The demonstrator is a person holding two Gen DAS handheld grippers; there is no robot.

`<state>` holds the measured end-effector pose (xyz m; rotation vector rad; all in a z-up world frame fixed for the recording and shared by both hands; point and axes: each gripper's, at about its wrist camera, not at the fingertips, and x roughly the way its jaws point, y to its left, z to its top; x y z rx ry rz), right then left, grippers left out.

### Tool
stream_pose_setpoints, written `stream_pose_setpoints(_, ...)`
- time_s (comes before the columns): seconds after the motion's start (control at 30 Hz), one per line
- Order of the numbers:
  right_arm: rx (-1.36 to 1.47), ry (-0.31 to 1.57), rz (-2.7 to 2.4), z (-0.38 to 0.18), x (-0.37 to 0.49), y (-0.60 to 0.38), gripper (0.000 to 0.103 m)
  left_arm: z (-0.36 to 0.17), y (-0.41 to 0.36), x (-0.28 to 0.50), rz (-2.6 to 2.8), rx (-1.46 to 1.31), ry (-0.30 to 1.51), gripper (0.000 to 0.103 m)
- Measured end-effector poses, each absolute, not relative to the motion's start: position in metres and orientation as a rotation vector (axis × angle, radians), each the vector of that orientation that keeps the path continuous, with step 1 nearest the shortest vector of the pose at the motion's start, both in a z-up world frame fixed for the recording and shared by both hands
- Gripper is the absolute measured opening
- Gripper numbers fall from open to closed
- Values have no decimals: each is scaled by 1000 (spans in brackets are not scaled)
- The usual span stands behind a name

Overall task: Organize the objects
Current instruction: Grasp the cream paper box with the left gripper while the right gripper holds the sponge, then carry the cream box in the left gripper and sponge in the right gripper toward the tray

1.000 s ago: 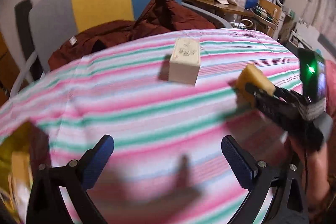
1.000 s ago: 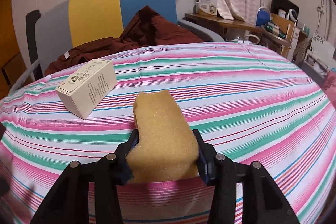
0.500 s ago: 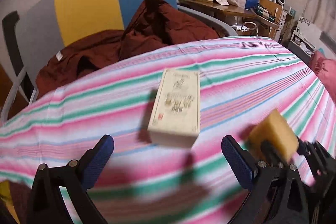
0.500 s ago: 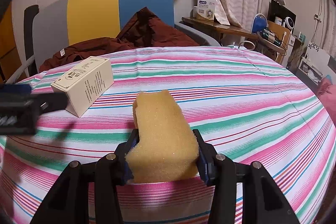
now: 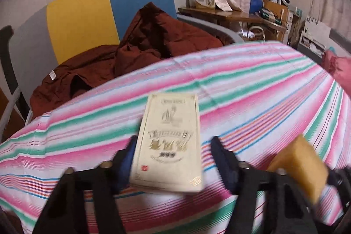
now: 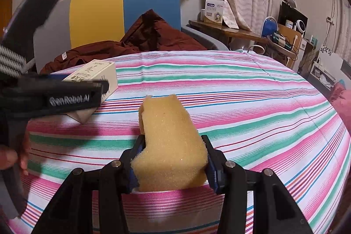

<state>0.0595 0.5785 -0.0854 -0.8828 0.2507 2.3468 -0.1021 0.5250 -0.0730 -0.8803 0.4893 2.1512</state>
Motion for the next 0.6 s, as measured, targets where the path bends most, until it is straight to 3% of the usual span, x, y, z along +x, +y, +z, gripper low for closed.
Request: stream_pose_setpoints(0.6, -859, 203, 2332, -83, 59, 574, 49, -69, 475, -70, 2230, -786, 411, 51)
